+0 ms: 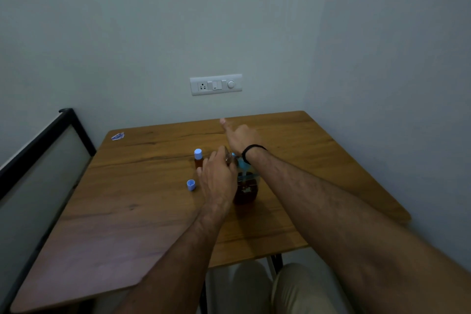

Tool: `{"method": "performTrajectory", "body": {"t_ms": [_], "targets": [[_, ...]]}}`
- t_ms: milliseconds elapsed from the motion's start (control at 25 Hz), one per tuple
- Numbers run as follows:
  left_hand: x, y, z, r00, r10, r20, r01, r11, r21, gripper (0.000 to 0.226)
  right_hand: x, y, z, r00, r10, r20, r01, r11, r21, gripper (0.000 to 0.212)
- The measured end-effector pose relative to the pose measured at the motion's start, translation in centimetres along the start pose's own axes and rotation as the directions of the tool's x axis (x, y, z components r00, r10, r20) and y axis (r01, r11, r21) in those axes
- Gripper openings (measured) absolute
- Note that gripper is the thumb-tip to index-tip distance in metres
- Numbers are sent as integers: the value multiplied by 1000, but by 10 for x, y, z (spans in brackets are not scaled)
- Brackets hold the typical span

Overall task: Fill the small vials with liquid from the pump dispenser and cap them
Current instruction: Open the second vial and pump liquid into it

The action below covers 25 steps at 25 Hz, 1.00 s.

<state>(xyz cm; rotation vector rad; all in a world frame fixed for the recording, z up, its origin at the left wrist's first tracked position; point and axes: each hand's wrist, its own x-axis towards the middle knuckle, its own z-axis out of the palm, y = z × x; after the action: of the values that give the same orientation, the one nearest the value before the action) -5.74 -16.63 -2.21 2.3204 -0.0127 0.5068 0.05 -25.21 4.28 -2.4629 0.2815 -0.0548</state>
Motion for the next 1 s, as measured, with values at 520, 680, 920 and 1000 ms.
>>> {"method": "performTrajectory", "body": {"t_ms": [520,680,920,1000], "targets": [[-2,2,-3,1000,-2,-10,2,1000,16,7,4,-9,-17,944,-6,329,-20,997,76,90],[0,1,-2,1000,5,-2,-5,1000,16,7,6,5,2,995,-44,93,32,991,129,83],[-3,1,-2,1000,14,-25,-14,1000,12,9,1,4,-16,952,-16,304,-56,973,226,88],[-1,0,0,999,30,-30,-29,1000,11,7,1,8,-8,972,-22,232,-22,982,186,80]]}}
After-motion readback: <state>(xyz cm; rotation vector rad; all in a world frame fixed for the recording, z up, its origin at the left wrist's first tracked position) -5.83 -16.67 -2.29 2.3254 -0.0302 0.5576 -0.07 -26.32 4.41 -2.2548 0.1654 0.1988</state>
